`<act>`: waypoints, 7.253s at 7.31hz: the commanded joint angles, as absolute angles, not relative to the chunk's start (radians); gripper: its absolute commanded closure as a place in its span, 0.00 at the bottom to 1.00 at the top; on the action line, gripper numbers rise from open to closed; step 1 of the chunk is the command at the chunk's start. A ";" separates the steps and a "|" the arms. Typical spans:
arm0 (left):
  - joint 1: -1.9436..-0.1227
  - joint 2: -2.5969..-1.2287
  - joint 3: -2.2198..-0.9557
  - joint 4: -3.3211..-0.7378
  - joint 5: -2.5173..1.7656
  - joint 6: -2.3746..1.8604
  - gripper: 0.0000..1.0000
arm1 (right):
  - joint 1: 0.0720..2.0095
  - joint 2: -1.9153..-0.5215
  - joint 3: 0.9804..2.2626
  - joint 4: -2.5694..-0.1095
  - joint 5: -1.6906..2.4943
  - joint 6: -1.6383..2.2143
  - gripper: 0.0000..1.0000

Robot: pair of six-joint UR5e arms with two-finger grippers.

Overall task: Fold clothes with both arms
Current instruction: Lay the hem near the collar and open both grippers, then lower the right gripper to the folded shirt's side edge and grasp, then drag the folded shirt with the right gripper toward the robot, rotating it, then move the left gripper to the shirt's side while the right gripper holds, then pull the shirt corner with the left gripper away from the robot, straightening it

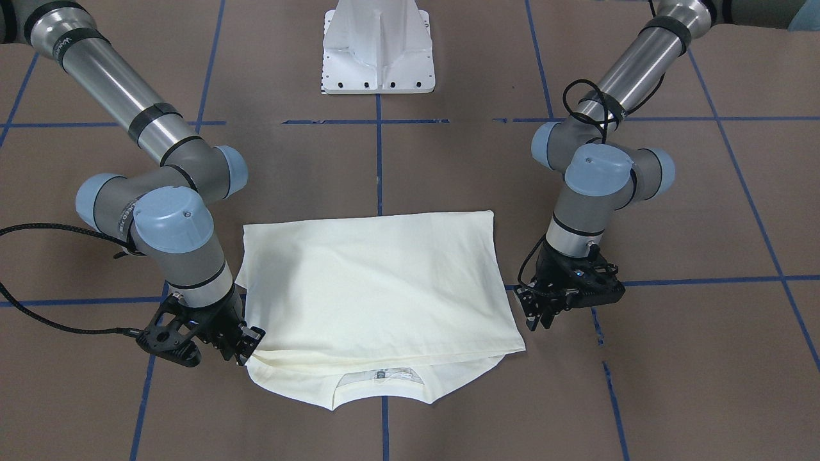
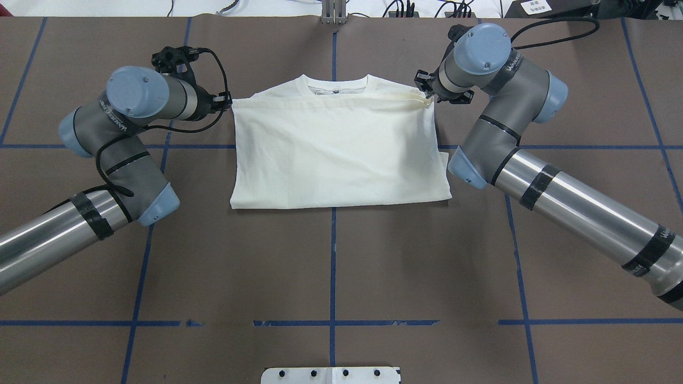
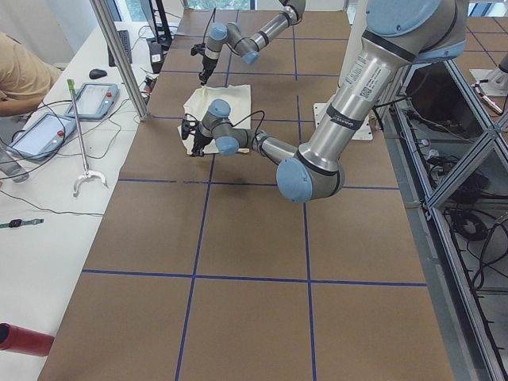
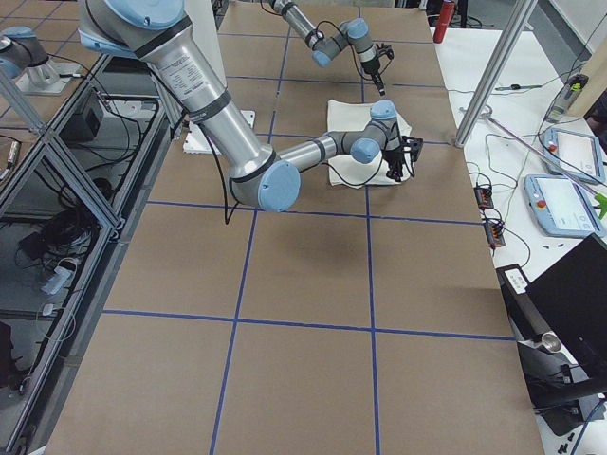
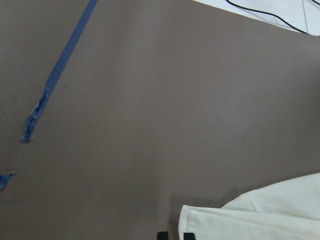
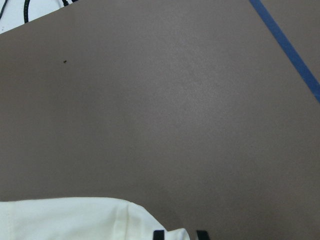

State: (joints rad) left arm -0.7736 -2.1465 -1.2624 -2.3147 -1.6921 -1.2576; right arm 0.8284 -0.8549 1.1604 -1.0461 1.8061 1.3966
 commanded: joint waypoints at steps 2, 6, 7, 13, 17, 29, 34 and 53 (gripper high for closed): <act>-0.776 -2.131 -1.287 -2.345 -1.698 -1.224 0.50 | 0.833 -1.076 1.483 -1.025 1.904 1.417 0.00; -0.778 -2.131 -1.290 -2.347 -1.697 -1.226 0.50 | 0.599 -1.259 1.681 -1.017 1.730 1.751 0.01; -0.778 -2.131 -1.290 -2.347 -1.697 -1.226 0.50 | 0.575 -1.264 1.706 -1.023 1.718 1.781 0.07; -0.779 -2.132 -1.290 -2.342 -1.695 -1.226 0.50 | 0.566 -1.295 1.701 -1.025 1.721 1.786 0.19; -0.779 -2.134 -1.292 -2.342 -1.694 -1.227 0.50 | 0.565 -1.307 1.701 -1.023 1.718 1.787 0.95; -0.767 -2.063 -1.538 -2.339 -1.811 -1.392 0.46 | 0.119 -1.686 2.207 -1.023 1.740 1.931 0.00; -0.562 -1.976 -1.671 -2.333 -1.870 -1.743 0.32 | 0.243 -1.686 2.240 -1.028 1.445 1.927 0.00; -0.790 -2.428 -0.999 -2.462 -1.766 -1.549 1.00 | 0.367 -1.517 2.089 -1.028 1.529 1.936 0.00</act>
